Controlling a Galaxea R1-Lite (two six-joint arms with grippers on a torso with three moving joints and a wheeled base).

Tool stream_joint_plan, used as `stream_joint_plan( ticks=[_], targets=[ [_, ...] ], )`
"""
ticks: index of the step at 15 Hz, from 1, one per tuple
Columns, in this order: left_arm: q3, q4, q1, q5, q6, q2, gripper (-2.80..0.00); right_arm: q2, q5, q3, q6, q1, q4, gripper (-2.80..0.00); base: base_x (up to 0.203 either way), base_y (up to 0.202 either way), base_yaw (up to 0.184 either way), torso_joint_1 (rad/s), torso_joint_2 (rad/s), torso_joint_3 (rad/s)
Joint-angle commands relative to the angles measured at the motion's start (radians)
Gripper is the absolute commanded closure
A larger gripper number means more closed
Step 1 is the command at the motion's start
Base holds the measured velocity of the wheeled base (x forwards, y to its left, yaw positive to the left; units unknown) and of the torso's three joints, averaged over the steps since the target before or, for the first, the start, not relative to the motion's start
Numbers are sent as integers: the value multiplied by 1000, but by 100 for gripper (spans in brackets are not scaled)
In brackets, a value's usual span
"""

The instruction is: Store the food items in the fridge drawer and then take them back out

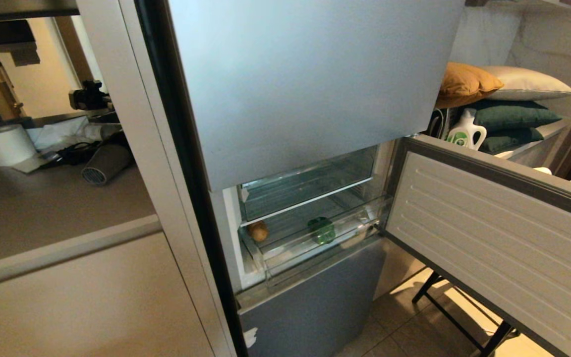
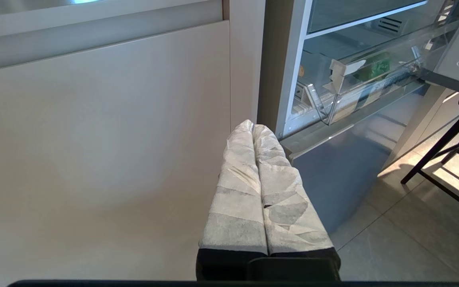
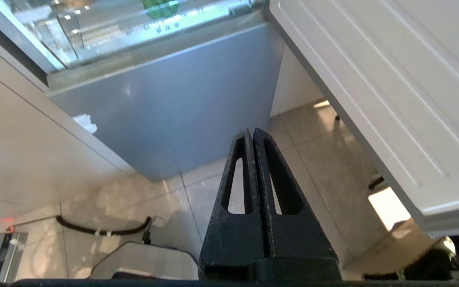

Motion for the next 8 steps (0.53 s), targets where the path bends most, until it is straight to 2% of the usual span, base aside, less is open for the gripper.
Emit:
stream_joint_plan(
  ticks=[1, 4, 8],
  targets=[
    [11, 0, -1, 0, 0, 0, 0, 39, 0, 0, -1, 2, 1, 0, 0, 0, 0, 0, 0, 0],
    [11, 0, 0, 0, 0, 0, 0, 200, 4, -40, -2, 5, -1, 0, 0, 0, 0, 0, 0, 0],
    [11, 0, 0, 0, 0, 0, 0, 527, 43, -195, -5, 31, 0, 0, 0, 0, 0, 0, 0, 0]
  ],
)
